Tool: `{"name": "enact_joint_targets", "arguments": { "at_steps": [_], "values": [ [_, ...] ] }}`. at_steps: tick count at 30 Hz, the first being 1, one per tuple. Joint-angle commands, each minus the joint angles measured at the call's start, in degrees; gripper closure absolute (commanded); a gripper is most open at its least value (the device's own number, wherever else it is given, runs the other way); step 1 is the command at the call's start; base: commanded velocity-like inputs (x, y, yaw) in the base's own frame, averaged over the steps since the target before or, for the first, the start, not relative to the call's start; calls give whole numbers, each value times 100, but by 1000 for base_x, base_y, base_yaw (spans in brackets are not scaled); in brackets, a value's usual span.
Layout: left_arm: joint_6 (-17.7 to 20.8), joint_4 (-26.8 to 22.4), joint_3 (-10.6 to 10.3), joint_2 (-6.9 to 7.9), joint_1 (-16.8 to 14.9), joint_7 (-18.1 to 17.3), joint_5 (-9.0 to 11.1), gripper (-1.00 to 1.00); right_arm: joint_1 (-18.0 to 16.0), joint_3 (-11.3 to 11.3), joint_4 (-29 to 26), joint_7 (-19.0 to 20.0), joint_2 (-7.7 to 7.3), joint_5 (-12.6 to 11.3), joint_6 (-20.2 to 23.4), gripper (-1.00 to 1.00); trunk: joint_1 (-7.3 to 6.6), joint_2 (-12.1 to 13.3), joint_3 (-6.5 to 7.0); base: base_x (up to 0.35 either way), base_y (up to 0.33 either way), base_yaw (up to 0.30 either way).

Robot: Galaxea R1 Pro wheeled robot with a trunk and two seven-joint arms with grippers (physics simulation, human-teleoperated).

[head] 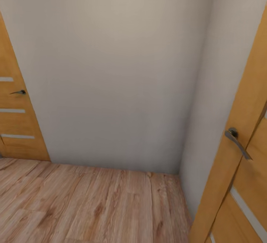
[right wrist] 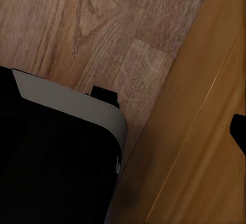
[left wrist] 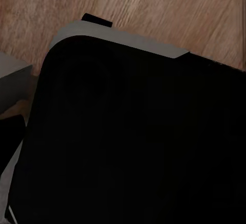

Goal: Move the two storage containers from the living room to the garage. In the garage, place one container on the floor and stack the other container on top of it (either order is fine).

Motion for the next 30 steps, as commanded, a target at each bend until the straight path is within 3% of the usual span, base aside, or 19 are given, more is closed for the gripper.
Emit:
{"name": "enact_joint_targets", "arguments": {
  "at_steps": [1,14,30],
  "values": [
    [-13,-1,10,-1,-1,-5,25,-100,-6,49,18,-4,8,-56,-33,-100,3,-3,-5,319,0,0],
    [-13,-1,7,-1,-1,-5,24,-100,-6,51,18,-64,28,-54,19,-100,3,-3,-5,319,0,12],
    [-13,-1,8,-1,-1,-5,23,-100,-6,51,18,-64,16,-53,11,-100,3,-3,-5,319,0,249]
  ]
}}
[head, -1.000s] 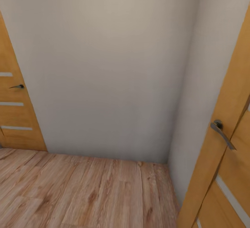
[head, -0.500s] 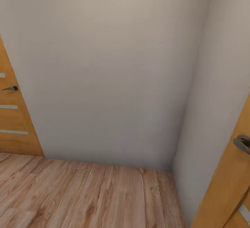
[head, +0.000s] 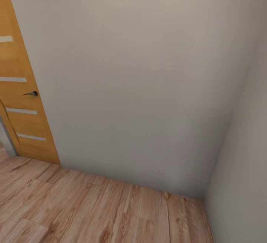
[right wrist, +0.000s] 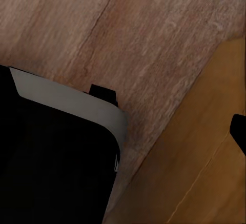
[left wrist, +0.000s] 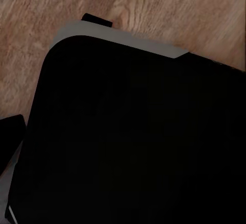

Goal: Move the two storage containers from the living room to the garage. In the garage, place one container on the floor and stack the other container on top of it (either order is fine).

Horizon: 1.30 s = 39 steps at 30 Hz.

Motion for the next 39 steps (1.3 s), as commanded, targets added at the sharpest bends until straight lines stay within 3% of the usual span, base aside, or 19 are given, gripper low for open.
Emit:
{"name": "enact_joint_targets", "arguments": {
  "at_steps": [1,23,39],
  "values": [
    [-13,-1,8,-1,-1,-5,25,-100,-6,49,18,-2,3,-57,-37,-100,3,-3,-5,319,0,270],
    [-13,-1,15,-1,-1,-5,25,-100,-6,49,18,-2,3,-56,-46,-100,3,-3,-5,317,0,270],
    [-13,9,-7,70,-1,34,0,-100,-6,55,15,-1,77,-39,-79,-100,3,-3,-5,26,0,272]
  ]
}}
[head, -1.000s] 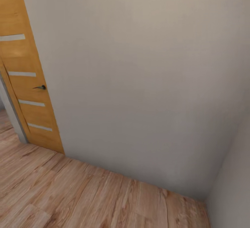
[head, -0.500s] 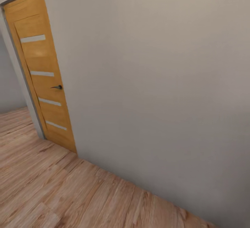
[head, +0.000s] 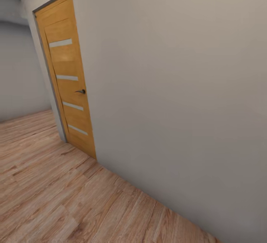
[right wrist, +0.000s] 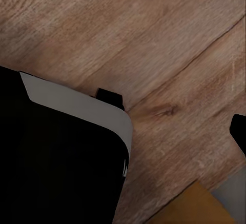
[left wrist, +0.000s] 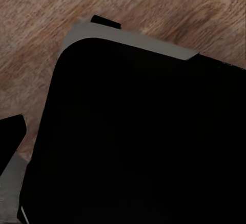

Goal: Move the two storage containers from the living room to the garage. In the garage, place one container on the floor and stack the other container on top of it (either order is fine).

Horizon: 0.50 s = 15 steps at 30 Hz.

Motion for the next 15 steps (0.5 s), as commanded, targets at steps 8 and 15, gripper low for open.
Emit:
{"name": "enact_joint_targets", "arguments": {
  "at_steps": [8,15],
  "values": [
    [-13,6,15,97,-1,3,11,-100,-6,2,19,-5,12,-145,-36,-100,0,-3,-5,0,0,274],
    [-13,6,7,106,-1,3,6,-100,-6,0,20,33,-3,-150,-36,-100,0,-3,-5,0,0,274]
  ]
}}
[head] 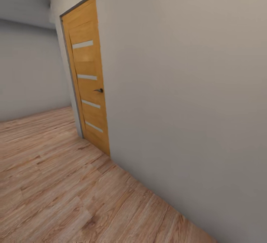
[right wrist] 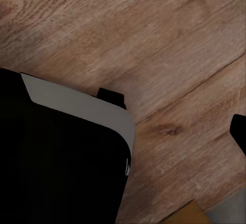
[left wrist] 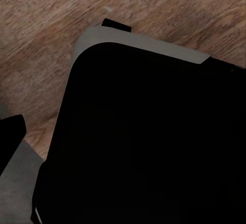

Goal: Move the two storage containers from the living room to the garage. In the garage, place one container on the floor and stack the other container on top of it (either order is fine).

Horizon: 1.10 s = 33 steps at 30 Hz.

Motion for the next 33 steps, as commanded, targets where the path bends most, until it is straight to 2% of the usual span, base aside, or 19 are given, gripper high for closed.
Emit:
{"name": "enact_joint_targets", "arguments": {
  "at_steps": [1,28,33],
  "values": [
    [-11,-2,9,-4,-1,-1,19,-100,-6,53,18,-5,2,-59,-34,-100,0,-3,-5,0,0,274],
    [-11,-4,14,3,-1,-1,23,-100,-6,59,18,10,-34,-54,-34,-100,0,-3,-5,0,0,274],
    [-10,-10,19,-77,-1,-1,37,-100,-6,65,18,10,-36,-54,-34,-100,0,-3,-5,0,0,274]
  ]
}}
